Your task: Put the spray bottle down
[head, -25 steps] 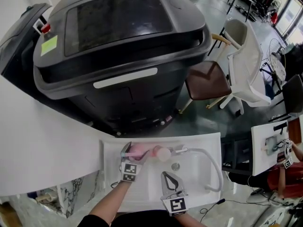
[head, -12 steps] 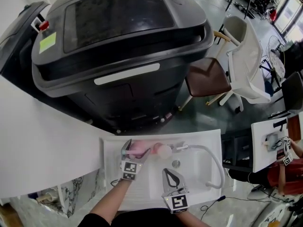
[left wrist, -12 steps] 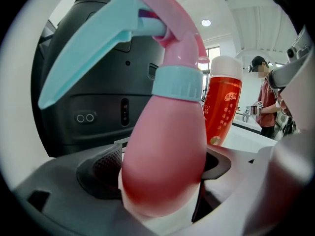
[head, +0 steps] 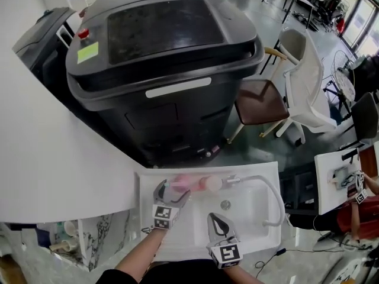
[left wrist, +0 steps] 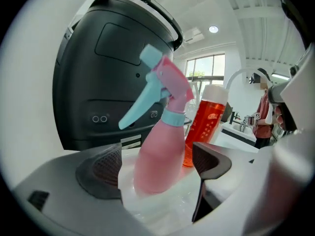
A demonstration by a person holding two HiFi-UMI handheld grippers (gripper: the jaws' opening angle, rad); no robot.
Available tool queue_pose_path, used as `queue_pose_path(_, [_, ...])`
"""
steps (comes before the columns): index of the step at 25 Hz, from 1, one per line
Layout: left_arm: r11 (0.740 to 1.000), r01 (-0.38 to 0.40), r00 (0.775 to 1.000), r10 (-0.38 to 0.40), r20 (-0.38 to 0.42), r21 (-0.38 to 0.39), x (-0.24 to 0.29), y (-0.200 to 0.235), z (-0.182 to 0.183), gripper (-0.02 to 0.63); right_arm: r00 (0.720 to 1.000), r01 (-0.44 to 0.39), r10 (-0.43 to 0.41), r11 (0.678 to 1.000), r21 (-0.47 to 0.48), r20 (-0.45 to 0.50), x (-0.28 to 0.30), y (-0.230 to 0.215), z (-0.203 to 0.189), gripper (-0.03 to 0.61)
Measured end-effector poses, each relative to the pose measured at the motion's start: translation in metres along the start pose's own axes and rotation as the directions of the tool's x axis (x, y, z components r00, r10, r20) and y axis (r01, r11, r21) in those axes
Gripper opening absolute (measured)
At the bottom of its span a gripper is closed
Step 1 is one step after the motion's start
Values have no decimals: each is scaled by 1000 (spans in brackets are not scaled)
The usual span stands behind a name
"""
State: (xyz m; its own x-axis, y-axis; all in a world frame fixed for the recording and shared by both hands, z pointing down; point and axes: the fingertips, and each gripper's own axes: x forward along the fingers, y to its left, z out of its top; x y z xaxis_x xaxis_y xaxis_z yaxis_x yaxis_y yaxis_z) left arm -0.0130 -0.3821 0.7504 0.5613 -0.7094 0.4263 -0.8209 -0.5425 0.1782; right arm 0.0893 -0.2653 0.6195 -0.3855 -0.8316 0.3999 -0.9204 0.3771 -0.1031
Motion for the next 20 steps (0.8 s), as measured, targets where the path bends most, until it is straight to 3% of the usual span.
queue_pose_path(5, [999, -40, 999, 40, 14, -27, -65, -8, 8, 442, 999, 10, -11, 1000, 21, 38, -21, 20, 9, -2])
queue_pose_path(9, [987, -56, 994, 69, 81, -147, -129, -23, 27, 440, 997, 36, -38, 998, 42, 64, -44, 32, 8, -2])
queue_pose_path(12, [975, -24, 990, 53, 129, -222, -182, -52, 44, 439, 994, 74, -80, 994, 77, 79, -63, 40, 7, -2])
queue_pose_path(15, [970, 13, 980, 36, 195, -244, -234, -84, 57, 426, 991, 84, -92, 993, 78, 102, -88, 58, 12, -2])
queue_pose_path(16, [970, 20, 974, 36, 222, -242, -252, -91, 60, 396, 991, 80, -88, 994, 73, 104, -97, 67, 12, -2])
queue_pose_path(19, [974, 36, 967, 23, 255, -223, -297, -109, 58, 76, 988, 93, -99, 994, 55, 117, -127, 93, 8, -2])
queue_pose_path(20, [975, 46, 969, 10, 248, -219, -307, -115, 52, 75, 987, 103, -108, 994, 46, 122, -138, 101, 5, -2])
